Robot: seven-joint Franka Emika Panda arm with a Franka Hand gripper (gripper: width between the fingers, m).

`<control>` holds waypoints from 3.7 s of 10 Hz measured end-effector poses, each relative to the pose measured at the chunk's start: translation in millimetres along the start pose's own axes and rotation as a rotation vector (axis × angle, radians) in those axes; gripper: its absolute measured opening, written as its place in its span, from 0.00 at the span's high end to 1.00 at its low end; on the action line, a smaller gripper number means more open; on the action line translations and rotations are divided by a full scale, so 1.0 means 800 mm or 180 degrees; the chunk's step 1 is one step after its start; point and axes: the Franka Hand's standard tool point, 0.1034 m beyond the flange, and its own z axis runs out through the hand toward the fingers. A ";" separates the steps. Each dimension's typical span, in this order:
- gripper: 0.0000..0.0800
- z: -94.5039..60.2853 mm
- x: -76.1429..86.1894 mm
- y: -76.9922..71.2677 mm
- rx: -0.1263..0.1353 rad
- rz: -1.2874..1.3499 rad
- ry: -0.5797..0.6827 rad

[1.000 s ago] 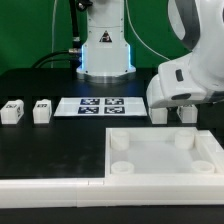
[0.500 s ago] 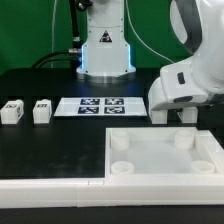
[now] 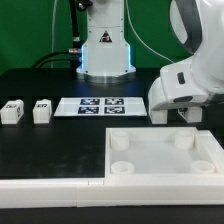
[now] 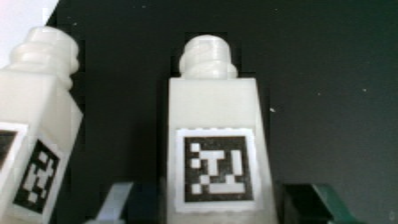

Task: Assemble one leg

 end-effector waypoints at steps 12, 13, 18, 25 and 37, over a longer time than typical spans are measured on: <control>0.64 -0.266 -0.009 0.060 0.0009 -0.0355 0.1741; 0.64 -0.271 -0.011 0.057 -0.0020 -0.0333 0.2027; 0.64 -0.274 -0.003 0.069 -0.0106 -0.0327 0.3112; 0.64 -0.406 0.035 0.082 0.0131 -0.0463 0.3388; 0.64 -0.407 0.041 0.087 0.0078 -0.0506 0.3582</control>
Offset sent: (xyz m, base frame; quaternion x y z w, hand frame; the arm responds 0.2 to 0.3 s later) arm 0.0000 0.0000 0.0000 0.0000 0.0000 0.0000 1.0000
